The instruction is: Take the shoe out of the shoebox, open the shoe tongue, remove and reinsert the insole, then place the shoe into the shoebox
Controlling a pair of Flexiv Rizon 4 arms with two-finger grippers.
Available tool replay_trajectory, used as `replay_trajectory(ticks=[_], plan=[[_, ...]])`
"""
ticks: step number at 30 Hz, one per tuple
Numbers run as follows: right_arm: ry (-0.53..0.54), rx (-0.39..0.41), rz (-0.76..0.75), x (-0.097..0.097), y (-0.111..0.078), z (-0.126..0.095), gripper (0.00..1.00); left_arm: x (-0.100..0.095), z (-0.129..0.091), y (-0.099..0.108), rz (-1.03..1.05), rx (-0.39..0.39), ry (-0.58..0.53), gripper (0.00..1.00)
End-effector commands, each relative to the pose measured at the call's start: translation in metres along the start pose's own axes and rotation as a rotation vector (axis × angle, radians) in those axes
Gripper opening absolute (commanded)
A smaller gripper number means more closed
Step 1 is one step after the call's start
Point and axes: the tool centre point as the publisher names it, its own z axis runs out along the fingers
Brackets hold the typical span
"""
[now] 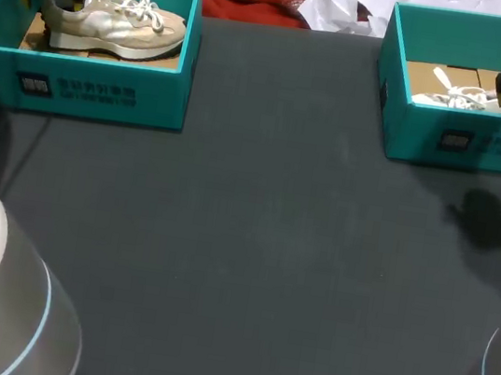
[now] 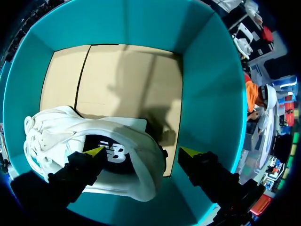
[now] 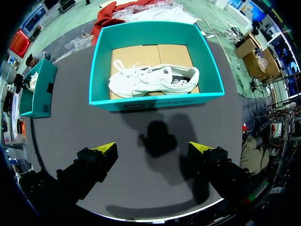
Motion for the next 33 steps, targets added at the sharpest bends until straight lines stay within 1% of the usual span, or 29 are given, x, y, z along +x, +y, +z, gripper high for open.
replay_trajectory(ticks=[1,10,21,24,28,30,33], plan=[[0.001,-0.001,0.0,0.0,-0.001,0.0,1.0,-0.001,0.007,0.007,-0.002,0.016,0.003,1.0],[0.001,-0.001,0.0,0.0,-0.001,0.0,1.0,0.001,0.018,0.005,-0.018,0.039,0.013,1.0],[0.001,-0.001,0.0,0.0,-0.001,0.0,1.0,0.005,0.023,0.006,-0.038,0.048,0.018,0.87],[0.001,-0.001,0.0,0.0,-0.001,0.0,1.0,0.007,0.023,0.009,-0.046,0.049,0.019,0.86],[0.001,-0.001,0.0,0.0,-0.001,0.0,1.0,0.01,0.019,0.01,-0.055,0.041,0.014,0.87],[0.001,-0.001,0.0,0.0,-0.001,0.0,1.0,0.01,0.018,0.01,-0.056,0.037,0.014,0.86],[0.001,-0.001,0.0,0.0,-0.001,0.0,1.0,0.011,0.017,0.011,-0.056,0.033,0.015,0.76]])
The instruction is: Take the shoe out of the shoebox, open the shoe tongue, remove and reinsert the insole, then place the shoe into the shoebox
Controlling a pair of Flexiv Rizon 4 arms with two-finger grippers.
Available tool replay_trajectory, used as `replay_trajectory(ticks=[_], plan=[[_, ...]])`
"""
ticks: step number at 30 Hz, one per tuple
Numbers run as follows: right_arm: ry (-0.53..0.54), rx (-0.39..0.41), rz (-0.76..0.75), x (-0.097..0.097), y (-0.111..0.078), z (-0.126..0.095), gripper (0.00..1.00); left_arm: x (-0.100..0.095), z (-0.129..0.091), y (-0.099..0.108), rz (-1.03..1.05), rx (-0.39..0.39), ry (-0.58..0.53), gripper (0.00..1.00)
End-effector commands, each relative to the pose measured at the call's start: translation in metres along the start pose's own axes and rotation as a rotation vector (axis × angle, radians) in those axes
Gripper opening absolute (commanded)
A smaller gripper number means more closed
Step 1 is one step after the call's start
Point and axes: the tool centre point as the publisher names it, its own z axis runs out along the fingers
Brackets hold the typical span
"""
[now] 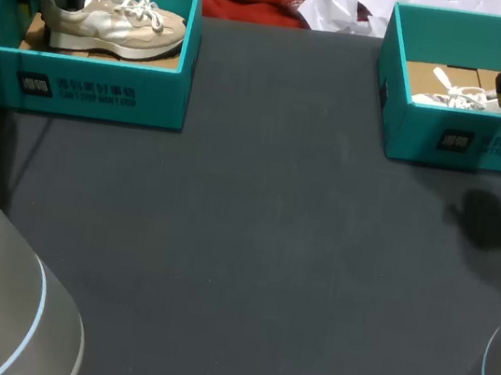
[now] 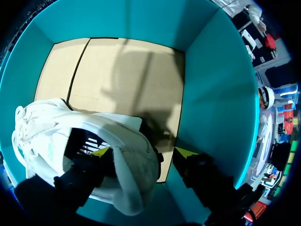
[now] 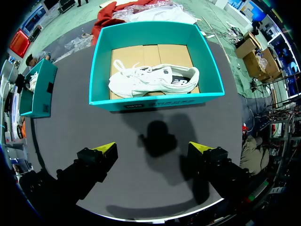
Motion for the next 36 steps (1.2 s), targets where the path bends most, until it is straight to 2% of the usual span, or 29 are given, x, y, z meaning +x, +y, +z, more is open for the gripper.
replay_trajectory(ticks=[1,2,3,5,9,12,27,36], plan=[[0.001,-0.001,0.0,0.0,-0.001,0.0,1.0,0.0,-0.001,0.006,0.001,0.008,0.003,0.71],[0.001,-0.001,0.0,0.0,-0.001,0.0,1.0,0.0,-0.001,0.007,0.001,0.007,0.003,0.64],[0.001,-0.001,0.0,0.0,-0.001,0.0,1.0,0.0,-0.001,0.007,0.002,0.006,0.004,0.49],[0.001,-0.001,0.0,0.0,-0.001,0.0,1.0,-0.001,-0.001,0.007,0.004,0.006,0.007,0.43],[0.001,-0.001,0.0,0.0,-0.001,0.0,1.0,-0.002,0.002,0.007,0.009,0.011,0.008,0.22],[0.001,-0.001,0.0,0.0,-0.001,0.0,1.0,-0.002,0.003,0.006,0.013,0.015,0.008,0.0],[0.001,-0.001,0.0,0.0,-0.001,0.0,1.0,0.015,-0.011,-0.005,0.041,0.003,-0.008,0.0],[0.001,-0.001,0.0,0.0,-0.001,0.0,1.0,0.017,-0.036,-0.012,0.049,-0.03,-0.04,0.0]])
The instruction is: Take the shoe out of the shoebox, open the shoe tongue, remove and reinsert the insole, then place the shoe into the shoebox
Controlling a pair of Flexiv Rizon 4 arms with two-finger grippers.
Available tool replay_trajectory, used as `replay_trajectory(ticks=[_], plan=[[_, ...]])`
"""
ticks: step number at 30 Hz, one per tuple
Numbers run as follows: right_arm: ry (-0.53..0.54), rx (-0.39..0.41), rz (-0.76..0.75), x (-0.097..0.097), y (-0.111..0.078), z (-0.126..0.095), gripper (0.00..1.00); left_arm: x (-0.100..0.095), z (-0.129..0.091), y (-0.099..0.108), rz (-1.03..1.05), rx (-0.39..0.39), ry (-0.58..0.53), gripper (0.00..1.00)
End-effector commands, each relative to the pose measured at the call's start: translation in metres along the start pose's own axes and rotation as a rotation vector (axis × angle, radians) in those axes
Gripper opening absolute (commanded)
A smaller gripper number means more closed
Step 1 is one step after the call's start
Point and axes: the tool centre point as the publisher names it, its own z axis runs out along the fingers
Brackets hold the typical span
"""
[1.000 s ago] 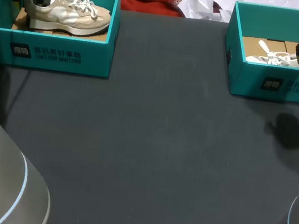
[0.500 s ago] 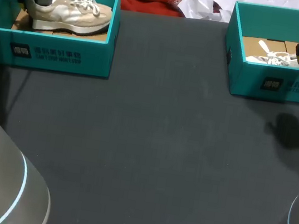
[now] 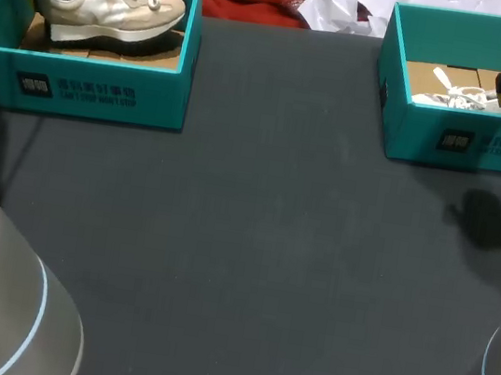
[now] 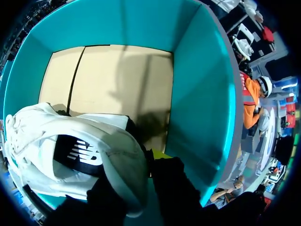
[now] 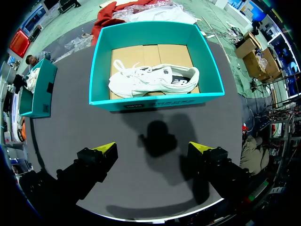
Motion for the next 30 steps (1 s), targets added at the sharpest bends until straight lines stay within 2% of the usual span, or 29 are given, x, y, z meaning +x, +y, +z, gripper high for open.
replay_trajectory(ticks=[1,9,25,30], plan=[[0.001,-0.001,0.0,0.0,-0.001,0.0,1.0,0.001,-0.022,-0.013,0.001,-0.023,-0.01,0.0],[0.001,-0.001,0.0,0.0,-0.001,0.0,1.0,-0.003,-0.049,-0.022,0.005,-0.056,-0.011,0.0],[0.001,-0.001,0.0,0.0,-0.001,0.0,1.0,0.001,-0.079,-0.039,0.002,-0.091,0.014,0.0],[0.001,-0.001,0.0,0.0,-0.001,0.0,1.0,-0.001,-0.1,-0.045,0.01,-0.11,0.025,0.0]])
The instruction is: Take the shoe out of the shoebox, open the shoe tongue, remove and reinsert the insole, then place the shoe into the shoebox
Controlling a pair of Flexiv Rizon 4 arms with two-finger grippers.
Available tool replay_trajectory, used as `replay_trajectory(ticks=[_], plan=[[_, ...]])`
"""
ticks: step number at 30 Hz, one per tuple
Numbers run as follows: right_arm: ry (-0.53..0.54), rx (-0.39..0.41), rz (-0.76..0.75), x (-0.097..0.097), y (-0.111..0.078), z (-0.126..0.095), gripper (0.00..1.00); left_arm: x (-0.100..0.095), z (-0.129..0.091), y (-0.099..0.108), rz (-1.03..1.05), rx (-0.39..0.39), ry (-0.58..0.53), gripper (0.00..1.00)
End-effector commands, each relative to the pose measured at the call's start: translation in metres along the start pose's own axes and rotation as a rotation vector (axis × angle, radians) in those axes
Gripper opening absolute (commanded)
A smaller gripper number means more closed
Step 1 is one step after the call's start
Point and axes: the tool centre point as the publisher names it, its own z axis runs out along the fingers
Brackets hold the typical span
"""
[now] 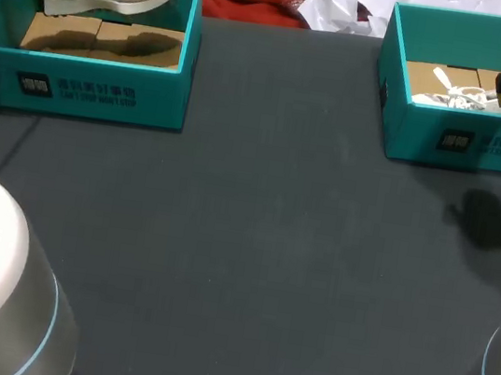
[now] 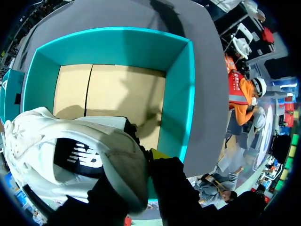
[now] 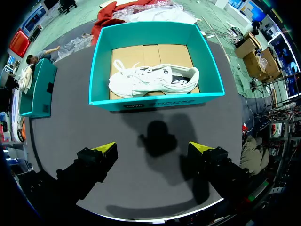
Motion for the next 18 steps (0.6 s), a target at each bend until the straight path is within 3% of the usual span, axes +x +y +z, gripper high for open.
replay_trajectory(ticks=[1,9,18], plan=[[0.001,-0.001,0.0,0.0,-0.001,0.0,1.0,-0.001,-0.024,-0.013,0.004,-0.04,0.007,0.0],[0.001,-0.001,0.0,0.0,-0.001,0.0,1.0,-0.007,-0.066,-0.026,0.014,-0.057,0.004,0.0],[0.001,-0.001,0.0,0.0,-0.001,0.0,1.0,-0.022,-0.131,-0.06,0.054,-0.062,-0.002,0.0]])
